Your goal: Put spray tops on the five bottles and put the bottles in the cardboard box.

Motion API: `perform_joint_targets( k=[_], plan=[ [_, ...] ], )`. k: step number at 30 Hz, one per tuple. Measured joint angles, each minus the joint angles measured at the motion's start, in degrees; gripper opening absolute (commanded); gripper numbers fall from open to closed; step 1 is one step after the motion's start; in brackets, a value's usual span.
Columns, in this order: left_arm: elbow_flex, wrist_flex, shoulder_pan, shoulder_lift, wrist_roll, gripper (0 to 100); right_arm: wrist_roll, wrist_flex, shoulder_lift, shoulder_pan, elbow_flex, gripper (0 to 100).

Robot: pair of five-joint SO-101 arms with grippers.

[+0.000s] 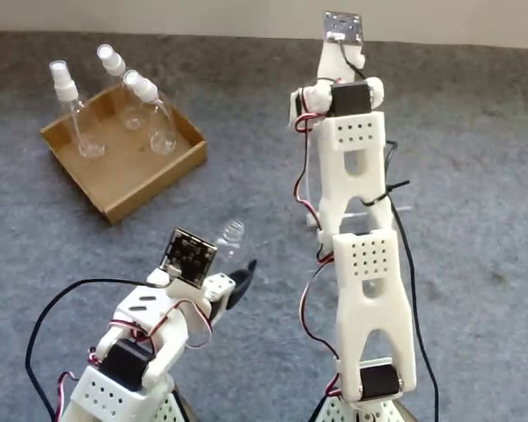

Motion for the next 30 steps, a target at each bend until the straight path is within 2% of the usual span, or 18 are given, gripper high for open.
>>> perform_joint_targets(
  k=[5,16,30],
  plan=[
    [0.0,1.76,3.16,0.0,0.0,12,0.09,0.0,-7.82,0.7,-0.09,0.5],
    [0.0,1.93,3.52,0.0,0.0,11,0.09,0.09,-29.1,2.99,0.62,0.5],
    [0.0,1.93,3.52,0.0,0.0,11,0.44,0.18,-62.59,2.99,34.64,0.5]
  ],
)
